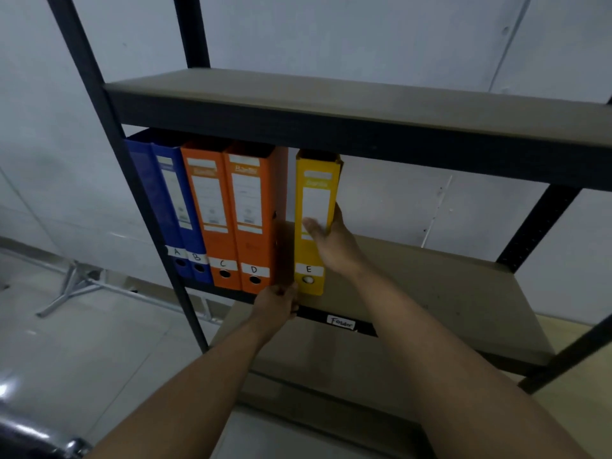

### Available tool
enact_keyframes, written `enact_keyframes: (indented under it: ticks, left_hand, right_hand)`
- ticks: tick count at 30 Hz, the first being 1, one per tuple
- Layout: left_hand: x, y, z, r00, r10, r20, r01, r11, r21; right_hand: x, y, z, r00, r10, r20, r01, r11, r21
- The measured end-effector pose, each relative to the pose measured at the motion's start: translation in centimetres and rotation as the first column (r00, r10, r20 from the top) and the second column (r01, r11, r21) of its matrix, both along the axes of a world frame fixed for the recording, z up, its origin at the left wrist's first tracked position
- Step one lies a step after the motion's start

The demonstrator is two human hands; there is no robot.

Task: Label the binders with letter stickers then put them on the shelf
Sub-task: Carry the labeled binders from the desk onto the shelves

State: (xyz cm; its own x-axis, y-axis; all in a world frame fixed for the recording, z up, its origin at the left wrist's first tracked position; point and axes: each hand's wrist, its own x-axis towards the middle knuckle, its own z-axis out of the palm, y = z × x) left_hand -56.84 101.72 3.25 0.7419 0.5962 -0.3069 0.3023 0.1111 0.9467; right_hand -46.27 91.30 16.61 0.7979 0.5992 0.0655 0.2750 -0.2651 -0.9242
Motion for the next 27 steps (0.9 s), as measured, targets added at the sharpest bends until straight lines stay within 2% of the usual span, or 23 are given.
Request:
enact_keyframes:
  ticks: [5, 13, 17, 22, 27]
  left_hand:
    - [0.1, 2.8, -0.8, 0.996, -0.087, -0.006, 0.086, 0.994, -0.063]
    - [-0.7, 4.6, -1.3, 0.974, -0.225, 0.012, 0.225, 0.970, -0.093]
    - [-0.7, 4.7, -1.6, 0.976, -0.217, 0.012, 0.216, 0.967, -0.133]
    - [-1.3, 4.9, -2.2, 0.978, -0.202, 0.045, 0.207, 0.944, -0.258]
    - [-2.2, 4.9, -2.6, 0.986, -0.157, 0.065, 0.169, 0.936, -0.307]
  right_hand:
    - [-0.3, 3.4, 0.0, 0.997, -0.047, 0.053, 0.048, 0.999, -0.015]
    - [-0.9, 5.3, 0.0, 0.994, -0.099, 0.049, 0.099, 0.995, -0.013]
    - [-1.4, 5.1, -0.1, 0.992, -0.116, 0.039, 0.117, 0.993, -0.028]
    - [-2.4, 4.7, 0.3, 0.990, -0.134, 0.038, 0.136, 0.990, -0.043]
    - [-3.7, 3.6, 0.2, 0.990, -0.114, 0.084, 0.121, 0.990, -0.079]
